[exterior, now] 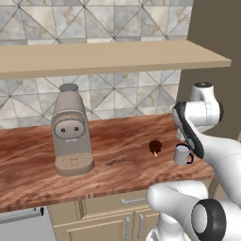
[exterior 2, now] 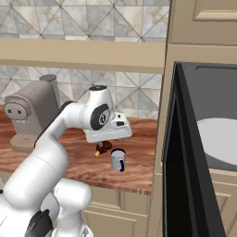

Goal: Pick the mug from the counter and place it inside the microwave. Then close the microwave.

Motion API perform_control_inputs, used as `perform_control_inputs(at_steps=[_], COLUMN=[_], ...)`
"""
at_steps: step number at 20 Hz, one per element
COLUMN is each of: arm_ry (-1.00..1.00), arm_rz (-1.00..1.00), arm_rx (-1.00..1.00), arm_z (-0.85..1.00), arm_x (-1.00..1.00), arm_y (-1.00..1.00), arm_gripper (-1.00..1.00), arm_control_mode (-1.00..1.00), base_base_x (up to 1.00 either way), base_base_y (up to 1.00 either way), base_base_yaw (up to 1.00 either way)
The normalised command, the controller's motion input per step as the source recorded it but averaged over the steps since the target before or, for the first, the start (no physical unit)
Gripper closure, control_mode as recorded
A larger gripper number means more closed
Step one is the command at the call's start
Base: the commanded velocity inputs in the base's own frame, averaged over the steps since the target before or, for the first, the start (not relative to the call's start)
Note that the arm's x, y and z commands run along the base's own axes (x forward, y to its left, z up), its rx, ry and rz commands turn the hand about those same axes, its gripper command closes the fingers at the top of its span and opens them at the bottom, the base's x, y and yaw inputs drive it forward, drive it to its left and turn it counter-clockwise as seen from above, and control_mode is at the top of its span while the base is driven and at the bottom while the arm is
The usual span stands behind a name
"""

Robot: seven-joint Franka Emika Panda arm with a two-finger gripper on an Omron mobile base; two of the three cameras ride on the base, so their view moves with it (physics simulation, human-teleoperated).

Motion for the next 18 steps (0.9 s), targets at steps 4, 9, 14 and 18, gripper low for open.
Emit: perform_control_inputs(at_steps=[4, 9, 14, 18], arm_ry=[0.00, 0.00, -0.03, -0.01], arm_rz=[0.06, 0.11, 0.12, 0.04], arm_rx=[0.00, 0.00, 0.03, 0.04], arm_z=[-0.27, -0.03, -0.08, -0.05], arm_x=[0.01, 0.04, 0.03, 0.23], arm_y=[-0.30, -0.13, -0.16, -0.19], arm_gripper=[-1.00, -1.00, -1.00, -1.00], arm_control_mode=[-1.00, -1.00, -1.00, -1.00], base_base_x=[0.00, 0.00, 0.00, 0.00], base_base_y=[0.00, 0.00, 0.00, 0.00], base_base_yaw=[0.00, 0.00, 0.00, 0.00])
